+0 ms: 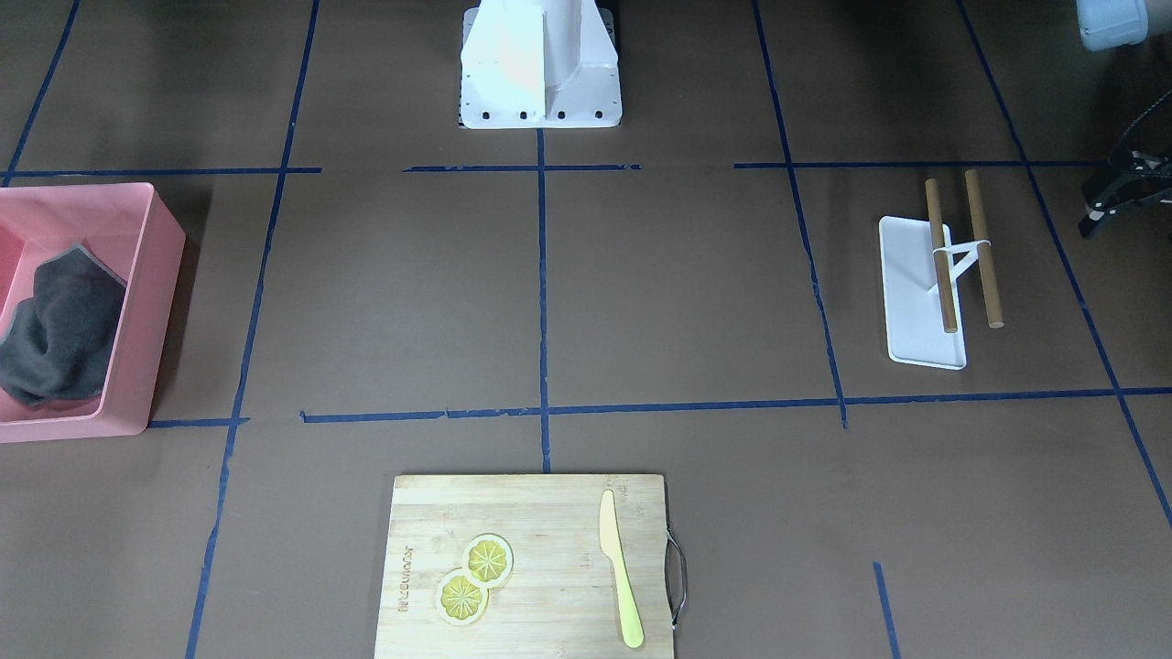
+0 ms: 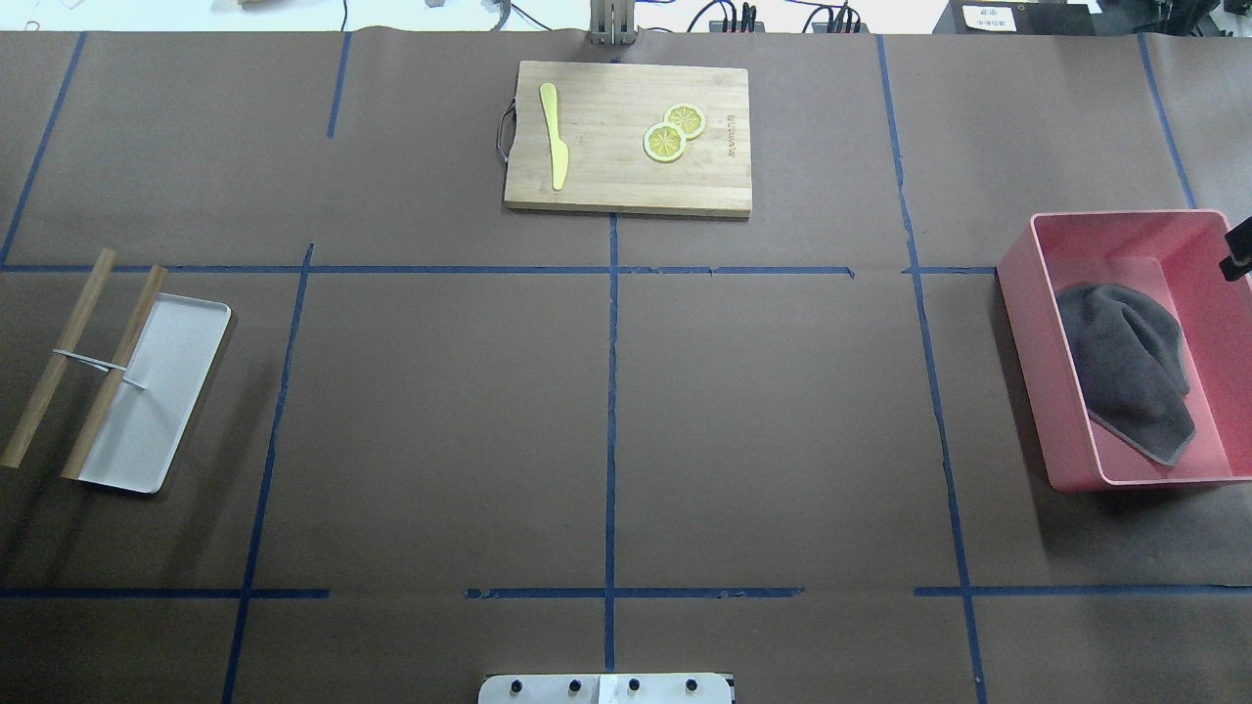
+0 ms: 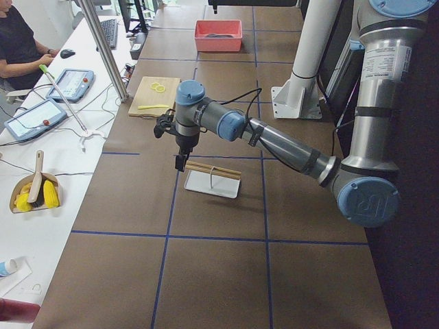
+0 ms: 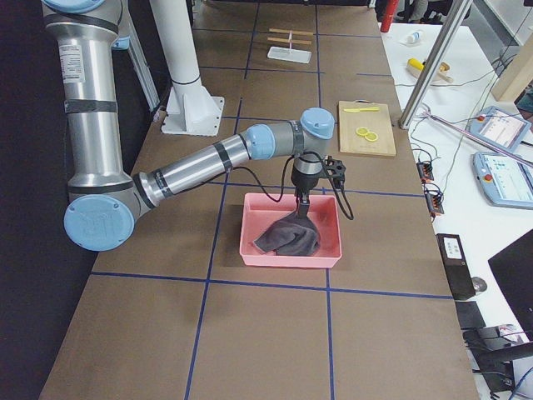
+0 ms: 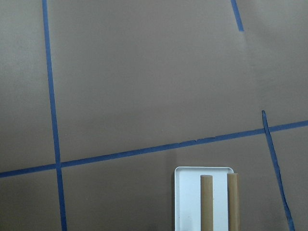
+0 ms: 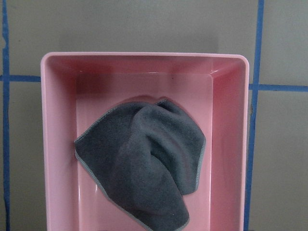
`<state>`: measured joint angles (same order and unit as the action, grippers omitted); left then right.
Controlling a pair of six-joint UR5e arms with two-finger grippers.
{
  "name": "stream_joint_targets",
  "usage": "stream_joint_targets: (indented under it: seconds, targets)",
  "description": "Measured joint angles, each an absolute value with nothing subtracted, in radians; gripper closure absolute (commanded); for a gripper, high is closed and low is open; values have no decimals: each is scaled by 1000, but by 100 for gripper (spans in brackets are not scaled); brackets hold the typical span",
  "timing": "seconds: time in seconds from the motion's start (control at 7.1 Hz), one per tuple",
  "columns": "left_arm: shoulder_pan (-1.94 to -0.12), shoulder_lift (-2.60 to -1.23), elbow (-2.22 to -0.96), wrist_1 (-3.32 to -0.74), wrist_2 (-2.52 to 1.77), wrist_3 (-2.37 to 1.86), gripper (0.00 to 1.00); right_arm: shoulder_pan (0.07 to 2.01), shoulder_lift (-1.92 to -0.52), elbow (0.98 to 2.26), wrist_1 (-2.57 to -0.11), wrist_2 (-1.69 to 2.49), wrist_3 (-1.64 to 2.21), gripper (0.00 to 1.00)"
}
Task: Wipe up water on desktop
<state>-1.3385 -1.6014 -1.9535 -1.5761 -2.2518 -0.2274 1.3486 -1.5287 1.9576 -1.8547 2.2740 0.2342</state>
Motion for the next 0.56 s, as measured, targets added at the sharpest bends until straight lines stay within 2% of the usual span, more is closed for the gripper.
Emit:
stream_joint_targets:
  seconds: [0.56]
  targets:
    - [-1500,-1605,-1753,-1502,-2292,110,0,1534,-1635,1933,-1855,2356,16,0]
